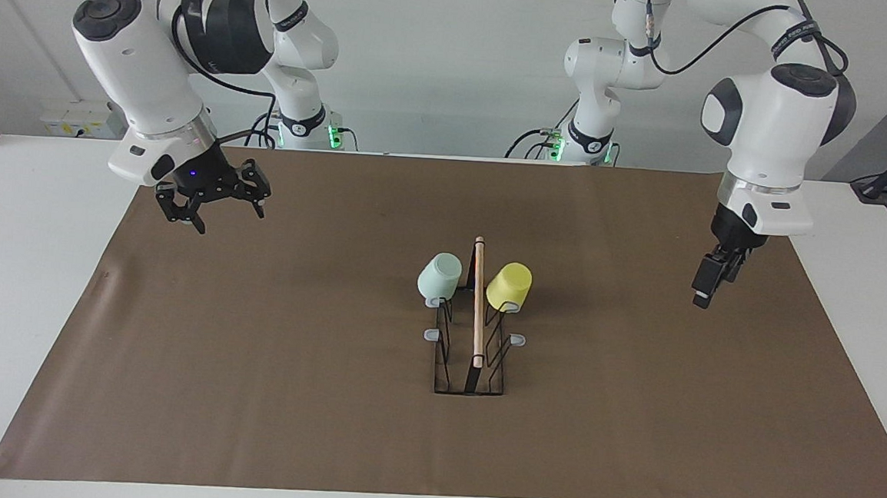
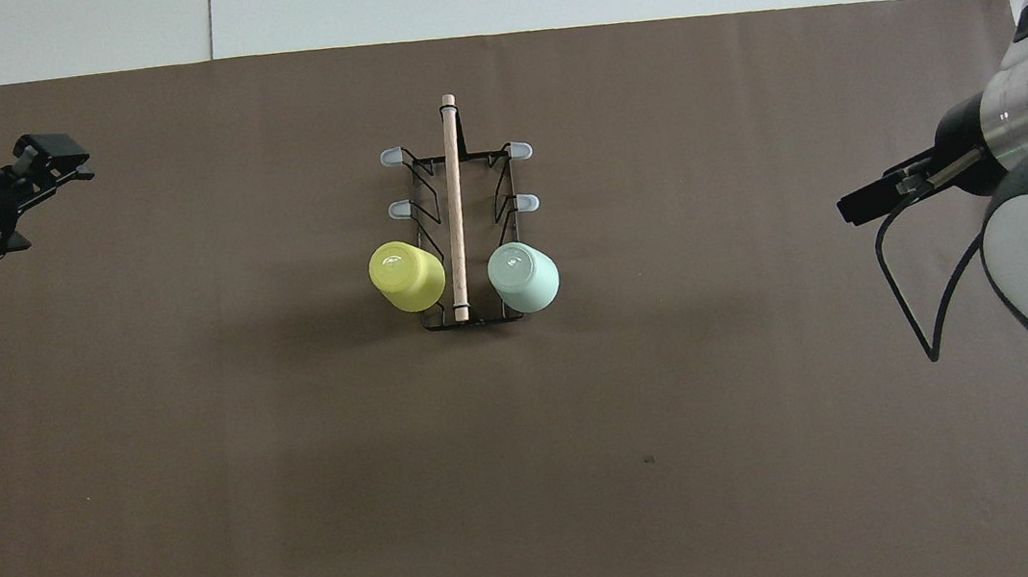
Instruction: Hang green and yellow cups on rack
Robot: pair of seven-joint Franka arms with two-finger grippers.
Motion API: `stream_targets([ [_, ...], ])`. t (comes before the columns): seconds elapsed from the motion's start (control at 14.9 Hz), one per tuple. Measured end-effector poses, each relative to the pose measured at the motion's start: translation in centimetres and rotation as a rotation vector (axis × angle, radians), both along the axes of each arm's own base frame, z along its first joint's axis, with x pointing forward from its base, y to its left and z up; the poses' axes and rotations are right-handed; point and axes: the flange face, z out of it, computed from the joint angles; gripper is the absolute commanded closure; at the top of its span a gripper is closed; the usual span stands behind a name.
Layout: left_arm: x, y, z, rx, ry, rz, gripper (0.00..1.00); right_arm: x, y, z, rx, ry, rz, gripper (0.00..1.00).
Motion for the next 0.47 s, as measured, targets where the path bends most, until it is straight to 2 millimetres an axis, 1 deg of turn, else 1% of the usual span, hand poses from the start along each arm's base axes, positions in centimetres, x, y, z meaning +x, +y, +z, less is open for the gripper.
stream_targets([
  [0.07,-0.1,1.1,0.0,-0.006,0.002,-0.017,0.0,0.0,0.1,0.0,-0.002,0.002,-0.002,0.0],
  [0.13,-0.2,2.2,0.1,-0.01,0.003,-0.035,0.0,0.0,-0.1,0.0,-0.004,0.003,-0.007,0.0],
  [0.34,-1.2,5.5,0.5,0.0,0.021,-0.117,0.0,0.1,-2.4,0.0,-0.011,0.002,-0.048,0.0],
  [0.47,-2.2,7.5,1.4,0.009,0.049,-0.194,0.0,0.1,-3.0,0.0,-0.015,0.003,-0.061,0.0],
])
